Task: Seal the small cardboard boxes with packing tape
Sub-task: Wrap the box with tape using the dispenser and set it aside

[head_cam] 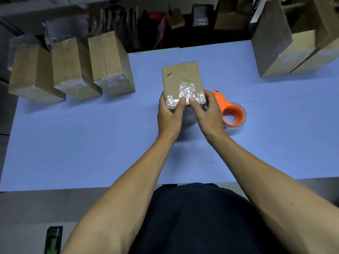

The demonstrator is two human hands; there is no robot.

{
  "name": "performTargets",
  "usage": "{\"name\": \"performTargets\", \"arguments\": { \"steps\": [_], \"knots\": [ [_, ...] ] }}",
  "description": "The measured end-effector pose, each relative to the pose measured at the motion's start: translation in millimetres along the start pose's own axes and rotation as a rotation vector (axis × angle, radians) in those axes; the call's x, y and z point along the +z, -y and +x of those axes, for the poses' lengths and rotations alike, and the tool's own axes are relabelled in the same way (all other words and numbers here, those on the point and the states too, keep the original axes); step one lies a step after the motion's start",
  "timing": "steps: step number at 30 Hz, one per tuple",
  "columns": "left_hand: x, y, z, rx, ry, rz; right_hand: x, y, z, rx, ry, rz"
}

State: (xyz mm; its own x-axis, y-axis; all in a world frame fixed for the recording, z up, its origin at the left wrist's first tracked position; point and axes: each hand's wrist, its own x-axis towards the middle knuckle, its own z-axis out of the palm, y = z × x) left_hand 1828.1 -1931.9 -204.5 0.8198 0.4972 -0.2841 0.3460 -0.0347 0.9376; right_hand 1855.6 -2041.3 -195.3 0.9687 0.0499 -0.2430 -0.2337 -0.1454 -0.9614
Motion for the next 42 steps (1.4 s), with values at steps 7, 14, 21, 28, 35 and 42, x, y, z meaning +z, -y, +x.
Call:
{"name": "performTargets", "arguments": {
  "steps": [7,14,21,28,35,42],
  "knots": [
    [-2.7,0.6,6.1,0.096,-0.099,0.231,-6.6,0.2,16.4,-0.062,-0.056,-0.081],
    [-0.7,1.7,4.5,0.041,-0.107,0.163,-15.3,3.1,17.5,0.018,0.011,0.151],
    [-5.2,-10.5,4.7,-0.010,-0.088,0.187,-20.9,5.3,15.4,0.042,0.182,0.022],
    [-30.0,-52.5,25.2,-0.199,0.112,0.135,-23.7,28.4,22.7,-0.152,0.203,-0.202],
    [-25.8,3.6,2.6,-0.228,0.283,0.136,-14.4,-11.2,12.4,0.064,0.108,-0.361],
    [-19.3,18.9,-6.6,-0.249,0.160,0.128,-11.4,-31.8,4.7,0.170,0.183,-0.175]
  ]
}}
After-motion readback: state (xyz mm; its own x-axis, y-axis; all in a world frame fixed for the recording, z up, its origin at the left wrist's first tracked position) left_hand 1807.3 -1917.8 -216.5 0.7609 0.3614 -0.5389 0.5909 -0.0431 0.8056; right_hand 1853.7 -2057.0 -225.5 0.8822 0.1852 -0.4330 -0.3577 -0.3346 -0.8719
